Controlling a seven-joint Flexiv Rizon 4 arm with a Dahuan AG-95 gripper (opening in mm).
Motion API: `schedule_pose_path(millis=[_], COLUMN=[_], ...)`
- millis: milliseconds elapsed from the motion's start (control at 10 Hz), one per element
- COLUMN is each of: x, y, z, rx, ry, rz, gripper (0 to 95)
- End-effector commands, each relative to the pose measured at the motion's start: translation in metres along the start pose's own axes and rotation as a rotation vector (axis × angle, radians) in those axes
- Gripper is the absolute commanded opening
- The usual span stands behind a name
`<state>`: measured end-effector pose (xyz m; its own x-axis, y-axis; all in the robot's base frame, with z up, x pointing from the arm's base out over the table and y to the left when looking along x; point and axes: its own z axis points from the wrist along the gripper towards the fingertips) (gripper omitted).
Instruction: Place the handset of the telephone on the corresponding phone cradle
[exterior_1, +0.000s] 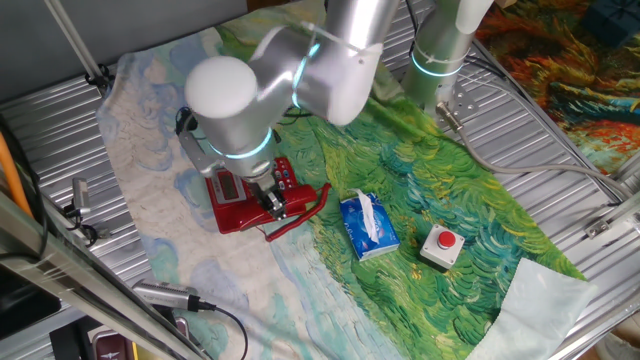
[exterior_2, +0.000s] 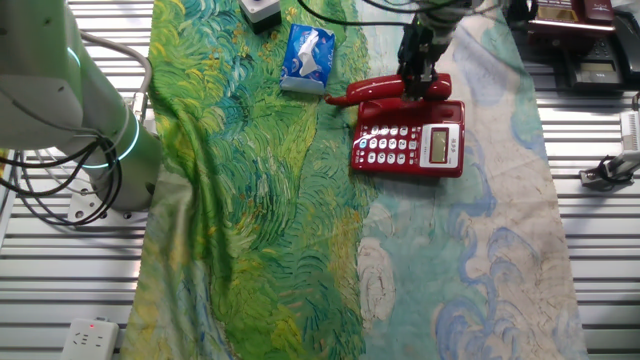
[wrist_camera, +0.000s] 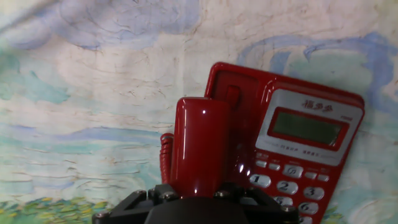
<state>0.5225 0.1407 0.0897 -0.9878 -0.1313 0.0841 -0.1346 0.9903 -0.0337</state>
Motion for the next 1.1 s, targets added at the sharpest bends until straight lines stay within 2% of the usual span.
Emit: schedule_pose_path(millis=[100,200,400,500,800,1100], x=[-0.007,-0.007,-0.004,-0.002,0.002,-0.002], y=[-0.002,-0.003,-0.007,-0.010,-0.016,-0.018], z=[-0.003,-0.003,-0.001,0.001,0.003,0.007], rx=[-0.032,-0.058,-0.133,-0.151,-0.152,-0.130], ry=[0.005,0.003,0.002,0.002,0.000,-0.005], rz=[0.029,0.064,0.111,0.122,0.109,0.083], gripper=[0.0,0.0,0.0,0.0,0.0,0.0])
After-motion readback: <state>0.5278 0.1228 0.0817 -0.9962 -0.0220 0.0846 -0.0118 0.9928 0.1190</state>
